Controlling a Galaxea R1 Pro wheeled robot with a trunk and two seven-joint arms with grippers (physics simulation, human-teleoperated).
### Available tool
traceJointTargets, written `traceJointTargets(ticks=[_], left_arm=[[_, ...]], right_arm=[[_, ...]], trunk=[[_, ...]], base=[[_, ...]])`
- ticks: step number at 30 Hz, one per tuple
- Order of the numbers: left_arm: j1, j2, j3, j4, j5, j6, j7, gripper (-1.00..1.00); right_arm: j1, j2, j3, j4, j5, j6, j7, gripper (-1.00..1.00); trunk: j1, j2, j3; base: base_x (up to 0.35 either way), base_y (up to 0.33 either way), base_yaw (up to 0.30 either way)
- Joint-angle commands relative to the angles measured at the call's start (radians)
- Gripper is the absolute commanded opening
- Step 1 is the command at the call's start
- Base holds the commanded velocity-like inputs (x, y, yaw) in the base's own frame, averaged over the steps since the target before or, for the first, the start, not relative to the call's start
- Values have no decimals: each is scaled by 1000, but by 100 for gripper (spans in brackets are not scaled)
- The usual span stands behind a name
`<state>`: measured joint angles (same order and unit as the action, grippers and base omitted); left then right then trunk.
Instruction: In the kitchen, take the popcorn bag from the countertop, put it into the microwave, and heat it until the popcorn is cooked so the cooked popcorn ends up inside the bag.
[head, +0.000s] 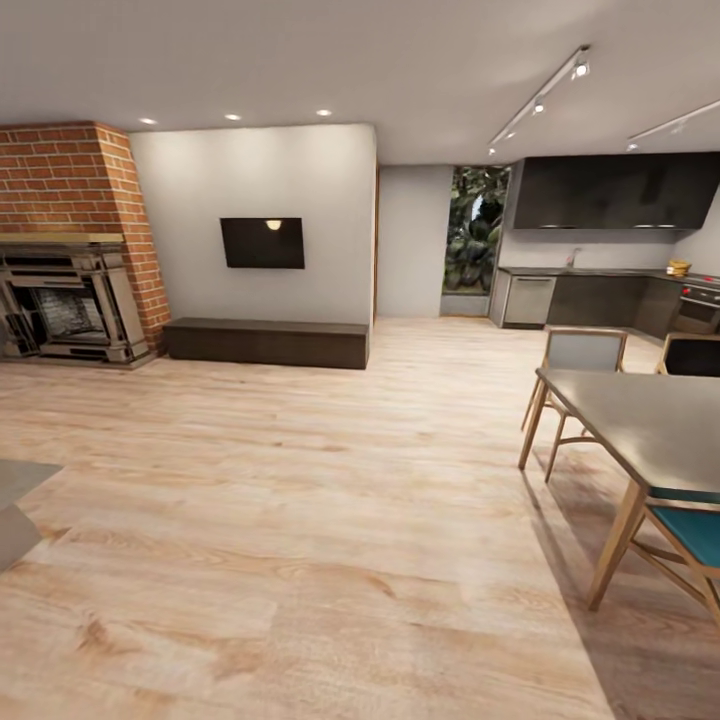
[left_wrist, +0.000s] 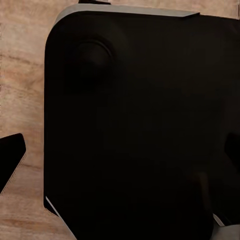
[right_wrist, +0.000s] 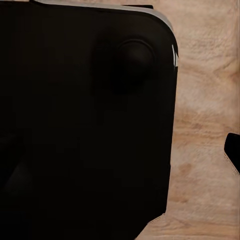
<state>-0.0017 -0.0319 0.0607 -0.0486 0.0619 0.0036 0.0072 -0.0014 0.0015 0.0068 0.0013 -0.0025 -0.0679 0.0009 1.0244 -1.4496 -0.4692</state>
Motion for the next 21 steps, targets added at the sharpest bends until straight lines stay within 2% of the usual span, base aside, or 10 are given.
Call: traceJointTargets(ticks=[1, 21], left_arm=[[0, 0, 5, -1, 6, 0, 1, 100], [0, 0, 7, -1, 5, -11, 2, 100]], right_arm=[[0, 0, 0, 0, -1, -3, 0, 100], [0, 1, 3, 0, 7, -9, -2, 100]], trunk=[[1, 0, -1], [1, 0, -1]], base=[[334, 0, 0], [334, 0, 0]])
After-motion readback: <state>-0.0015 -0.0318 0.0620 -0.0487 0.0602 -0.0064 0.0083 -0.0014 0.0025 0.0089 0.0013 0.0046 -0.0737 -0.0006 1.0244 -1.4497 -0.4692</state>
